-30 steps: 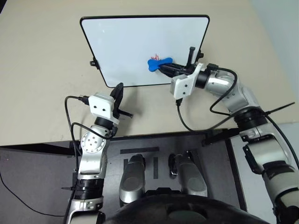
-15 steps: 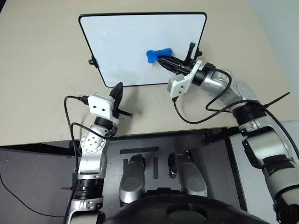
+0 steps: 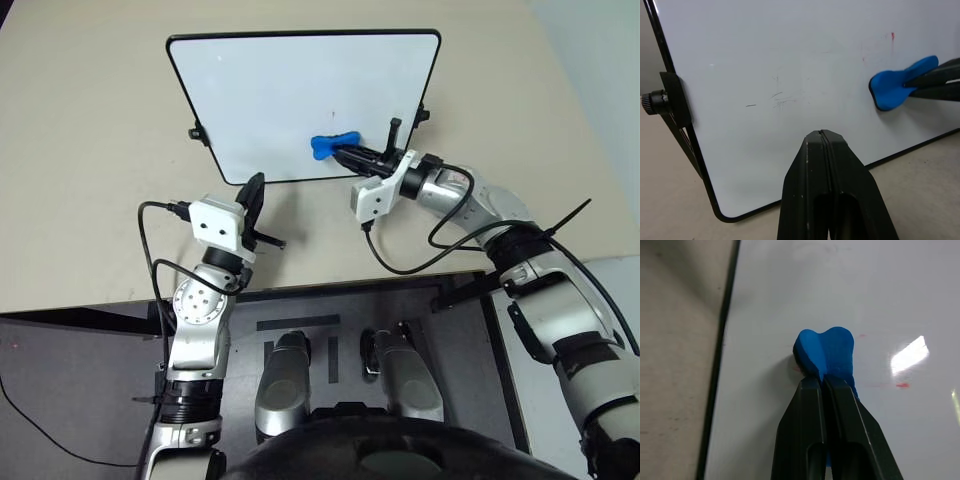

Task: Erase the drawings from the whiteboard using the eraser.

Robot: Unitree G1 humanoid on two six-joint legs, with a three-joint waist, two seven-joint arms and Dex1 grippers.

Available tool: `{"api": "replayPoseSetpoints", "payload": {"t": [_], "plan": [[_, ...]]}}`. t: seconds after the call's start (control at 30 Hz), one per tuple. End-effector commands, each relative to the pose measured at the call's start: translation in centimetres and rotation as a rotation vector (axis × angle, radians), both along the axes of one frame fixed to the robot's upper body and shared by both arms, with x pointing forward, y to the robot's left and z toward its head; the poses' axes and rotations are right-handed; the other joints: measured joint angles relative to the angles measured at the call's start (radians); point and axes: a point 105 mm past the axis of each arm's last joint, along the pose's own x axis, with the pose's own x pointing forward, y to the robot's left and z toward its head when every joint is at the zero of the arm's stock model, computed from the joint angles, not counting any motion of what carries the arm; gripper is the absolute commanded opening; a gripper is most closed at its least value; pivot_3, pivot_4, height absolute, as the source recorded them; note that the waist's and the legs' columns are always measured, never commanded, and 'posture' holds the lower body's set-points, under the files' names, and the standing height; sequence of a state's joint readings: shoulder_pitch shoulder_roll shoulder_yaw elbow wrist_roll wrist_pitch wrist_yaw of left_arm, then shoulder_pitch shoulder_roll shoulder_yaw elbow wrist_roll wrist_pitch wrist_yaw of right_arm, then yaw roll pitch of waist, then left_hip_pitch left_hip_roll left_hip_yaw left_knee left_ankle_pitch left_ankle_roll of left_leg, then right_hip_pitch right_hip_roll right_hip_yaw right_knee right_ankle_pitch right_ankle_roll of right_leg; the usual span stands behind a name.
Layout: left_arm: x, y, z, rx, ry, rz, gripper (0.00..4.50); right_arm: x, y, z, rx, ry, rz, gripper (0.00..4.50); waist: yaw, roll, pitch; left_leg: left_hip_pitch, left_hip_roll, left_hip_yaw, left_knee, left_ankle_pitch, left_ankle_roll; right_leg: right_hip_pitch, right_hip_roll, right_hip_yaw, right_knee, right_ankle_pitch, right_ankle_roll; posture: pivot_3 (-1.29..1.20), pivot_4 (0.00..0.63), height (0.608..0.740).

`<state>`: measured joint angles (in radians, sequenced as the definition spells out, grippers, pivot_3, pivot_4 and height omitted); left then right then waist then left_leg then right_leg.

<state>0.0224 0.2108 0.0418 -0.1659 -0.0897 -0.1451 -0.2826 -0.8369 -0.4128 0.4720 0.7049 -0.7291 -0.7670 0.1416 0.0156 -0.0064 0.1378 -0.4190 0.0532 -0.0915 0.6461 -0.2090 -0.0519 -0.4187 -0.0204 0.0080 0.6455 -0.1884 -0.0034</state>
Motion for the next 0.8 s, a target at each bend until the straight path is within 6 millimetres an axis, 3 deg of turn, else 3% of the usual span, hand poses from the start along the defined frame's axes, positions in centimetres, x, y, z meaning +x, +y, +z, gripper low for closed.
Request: {"api": "replayPoseSetpoints", "payload": {"t": [0.03, 0.3, 0.47, 0.63, 0.8], "plan": [[-0.1, -0.2, 1.0, -0.005, -0.044, -0.008, 0.00, 0.9, -0.7, 0.4, -0.003, -0.010, -0.051, 0.03, 0.000, 0.000, 0.000, 0.000, 0.000, 0.000, 0.000, 0.000, 0.000, 0.000, 0.000, 0.000, 0.000, 0.000, 0.000, 0.00, 0.150, 0.740], [-0.2, -0.2, 1.0, -0.005, -0.043, -0.007, 0.00, 1.4, -1.7, 5.5, 0.151, -0.240, -0.101, 0.03, 0.000, 0.001, 0.001, -0.001, 0.000, 0.000, 0.000, 0.000, 0.000, -0.001, 0.000, 0.000, 0.000, 0.000, 0.000, 0.00, 0.150, 0.740], [-0.1, -0.2, 1.0, -0.005, -0.041, -0.010, 0.00, 1.1, -2.4, 7.4, 0.213, -0.337, -0.120, 0.03, 0.000, 0.001, 0.001, -0.002, 0.000, 0.000, 0.000, 0.000, 0.000, -0.002, 0.000, 0.000, 0.000, 0.001, 0.000, 0.00, 0.150, 0.740], [-0.1, -0.3, 1.0, -0.006, -0.040, -0.013, 0.00, 1.1, -2.2, 6.4, 0.199, -0.293, -0.121, 0.03, 0.000, 0.001, 0.001, -0.002, 0.000, 0.000, -0.001, 0.000, 0.000, -0.002, 0.000, 0.000, -0.001, 0.000, 0.001, 0.00, 0.150, 0.740], [-0.1, -0.3, 1.0, -0.006, -0.041, -0.014, 0.00, 0.3, -1.0, 1.8, 0.083, -0.140, -0.070, 0.03, 0.000, 0.001, 0.001, -0.001, 0.000, 0.000, -0.001, 0.000, 0.000, -0.002, 0.000, 0.001, -0.002, 0.000, 0.001, 0.00, 0.150, 0.740]]}}
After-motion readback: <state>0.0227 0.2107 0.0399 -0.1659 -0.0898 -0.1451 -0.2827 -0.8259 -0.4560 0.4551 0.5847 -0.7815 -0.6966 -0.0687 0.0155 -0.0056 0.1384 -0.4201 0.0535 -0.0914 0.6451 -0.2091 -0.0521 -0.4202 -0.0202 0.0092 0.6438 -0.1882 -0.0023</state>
